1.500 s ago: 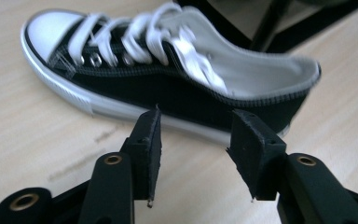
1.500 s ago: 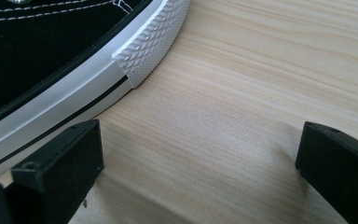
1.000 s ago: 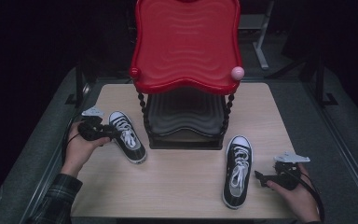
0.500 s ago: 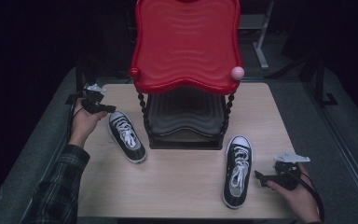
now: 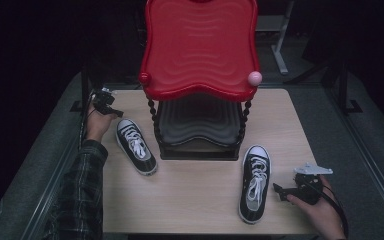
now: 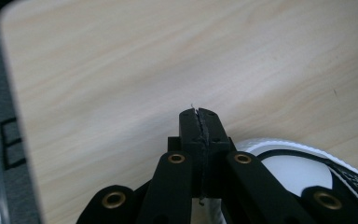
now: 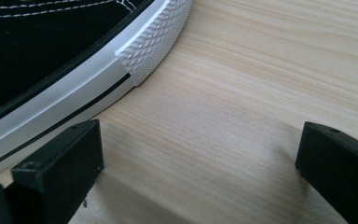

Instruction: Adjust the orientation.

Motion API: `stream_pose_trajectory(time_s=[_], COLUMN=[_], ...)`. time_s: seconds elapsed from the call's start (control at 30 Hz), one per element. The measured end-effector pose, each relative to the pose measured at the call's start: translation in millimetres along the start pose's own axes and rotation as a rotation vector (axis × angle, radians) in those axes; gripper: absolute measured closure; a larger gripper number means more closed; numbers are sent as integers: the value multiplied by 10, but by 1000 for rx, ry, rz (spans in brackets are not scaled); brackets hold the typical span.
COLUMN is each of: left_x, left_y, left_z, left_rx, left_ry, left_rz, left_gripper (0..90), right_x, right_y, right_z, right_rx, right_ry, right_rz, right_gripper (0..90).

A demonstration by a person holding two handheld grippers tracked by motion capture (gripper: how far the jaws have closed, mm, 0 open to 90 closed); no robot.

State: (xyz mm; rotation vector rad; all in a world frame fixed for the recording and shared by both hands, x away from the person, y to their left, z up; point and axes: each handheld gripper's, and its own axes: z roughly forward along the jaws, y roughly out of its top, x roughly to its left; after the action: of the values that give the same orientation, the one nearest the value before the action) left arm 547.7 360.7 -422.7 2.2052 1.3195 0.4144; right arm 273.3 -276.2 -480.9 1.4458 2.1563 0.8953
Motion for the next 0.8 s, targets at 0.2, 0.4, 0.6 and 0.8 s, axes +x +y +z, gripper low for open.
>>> stream_pose_trajectory(time_s=[0.2,0.4,0.6,0.8], left_x=[-71,-191,-378,-547], left_y=[5,10,-100,-232], left_z=[40,23,-40,-111], left_rx=[5,31,-4,10], left_ry=[2,-45,-65,-118], left_rz=[38,77,76,90], left_gripper=[900,900,900,900], right_x=[1,2,0,2], right_y=[-1,-1,-2,-1], right_z=[-1,-1,0,-1], right_rx=[1,1,0,0], right_ry=[1,2,4,6], right_rz=[0,-1,-9,-7], right_gripper=[3,3,3,3])
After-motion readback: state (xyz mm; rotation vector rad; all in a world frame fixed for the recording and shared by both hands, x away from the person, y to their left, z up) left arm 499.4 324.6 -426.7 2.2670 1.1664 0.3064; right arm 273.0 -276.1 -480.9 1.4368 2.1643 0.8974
